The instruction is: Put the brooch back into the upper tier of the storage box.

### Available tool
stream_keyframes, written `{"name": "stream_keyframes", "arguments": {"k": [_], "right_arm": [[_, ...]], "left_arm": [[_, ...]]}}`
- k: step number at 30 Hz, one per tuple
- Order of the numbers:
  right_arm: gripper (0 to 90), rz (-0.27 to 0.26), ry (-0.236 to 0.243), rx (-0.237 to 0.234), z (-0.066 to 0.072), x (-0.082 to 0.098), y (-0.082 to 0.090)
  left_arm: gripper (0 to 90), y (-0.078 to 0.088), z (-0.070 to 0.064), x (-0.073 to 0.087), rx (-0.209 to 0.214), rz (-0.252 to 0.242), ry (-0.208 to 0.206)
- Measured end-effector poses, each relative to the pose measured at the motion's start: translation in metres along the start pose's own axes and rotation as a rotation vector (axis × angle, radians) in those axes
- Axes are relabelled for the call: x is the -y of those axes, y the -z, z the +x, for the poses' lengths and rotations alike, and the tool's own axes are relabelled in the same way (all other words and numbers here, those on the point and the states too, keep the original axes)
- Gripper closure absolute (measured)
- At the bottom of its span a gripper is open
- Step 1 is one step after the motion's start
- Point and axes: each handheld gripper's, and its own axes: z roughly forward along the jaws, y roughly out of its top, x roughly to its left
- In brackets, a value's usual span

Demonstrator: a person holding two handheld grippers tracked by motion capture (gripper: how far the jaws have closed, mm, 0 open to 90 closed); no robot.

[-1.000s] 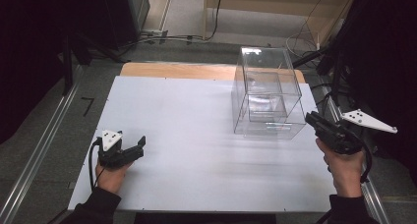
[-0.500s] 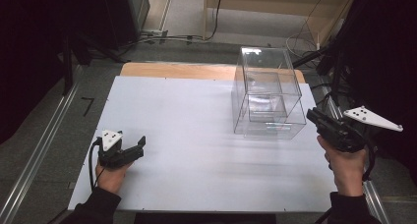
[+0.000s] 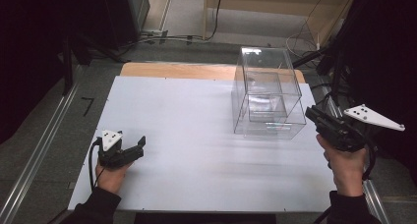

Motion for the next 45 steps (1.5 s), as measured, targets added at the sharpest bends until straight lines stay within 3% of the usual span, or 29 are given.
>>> {"name": "stream_keyframes", "arguments": {"k": [13, 37, 45], "right_arm": [[74.0, 0.003, 0.009, -0.029, 0.007, -0.004, -0.002], [73.2, 0.049, 0.036, -0.084, 0.024, -0.002, -0.023], [59.4, 0.046, 0.038, -0.113, 0.025, -0.003, -0.023]], "left_arm": [[17.5, 0.000, 0.000, 0.000, 0.001, 0.001, 0.000], [17.5, 0.000, 0.000, 0.000, -0.002, -0.002, 0.003], [17.5, 0.000, 0.000, 0.000, -0.001, -0.002, 0.003]]}}
